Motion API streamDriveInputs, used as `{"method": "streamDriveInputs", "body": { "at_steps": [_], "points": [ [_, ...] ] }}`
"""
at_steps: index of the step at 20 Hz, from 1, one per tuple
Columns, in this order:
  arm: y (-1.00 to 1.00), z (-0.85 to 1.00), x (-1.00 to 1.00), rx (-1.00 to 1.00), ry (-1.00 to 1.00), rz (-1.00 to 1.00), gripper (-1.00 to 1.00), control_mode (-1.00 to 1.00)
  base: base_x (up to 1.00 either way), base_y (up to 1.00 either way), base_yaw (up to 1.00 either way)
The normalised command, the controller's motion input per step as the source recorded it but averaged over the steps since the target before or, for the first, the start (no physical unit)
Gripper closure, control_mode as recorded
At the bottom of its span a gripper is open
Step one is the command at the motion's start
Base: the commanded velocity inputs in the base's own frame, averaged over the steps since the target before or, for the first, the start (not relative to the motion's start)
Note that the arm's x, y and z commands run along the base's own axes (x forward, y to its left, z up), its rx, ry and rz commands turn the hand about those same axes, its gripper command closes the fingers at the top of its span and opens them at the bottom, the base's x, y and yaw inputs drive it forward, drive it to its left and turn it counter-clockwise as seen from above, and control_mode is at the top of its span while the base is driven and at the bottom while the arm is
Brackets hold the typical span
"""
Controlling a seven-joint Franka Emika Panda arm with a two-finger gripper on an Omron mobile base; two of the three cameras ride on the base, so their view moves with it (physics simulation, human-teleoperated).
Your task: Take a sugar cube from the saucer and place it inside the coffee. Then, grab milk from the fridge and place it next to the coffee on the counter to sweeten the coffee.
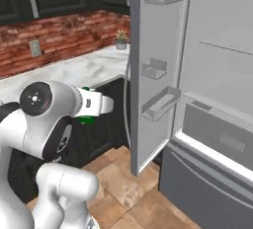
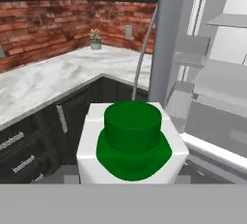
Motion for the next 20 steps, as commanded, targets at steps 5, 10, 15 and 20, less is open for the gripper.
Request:
{"method": "streamDriveInputs", "body": {
  "at_steps": [5,10,15,20],
  "points": [
    [0.00,0.00,0.00,0.00,0.00,0.00,1.00,1.00,-0.29,0.19,1.00],
    [0.00,0.00,0.00,0.00,0.00,0.00,1.00,1.00,0.08,0.07,0.93],
    [0.00,0.00,0.00,0.00,0.00,0.00,1.00,1.00,0.85,-0.57,0.41],
    [0.00,0.00,0.00,0.00,0.00,0.00,1.00,1.00,0.89,-0.17,0.31]
  ]
}}
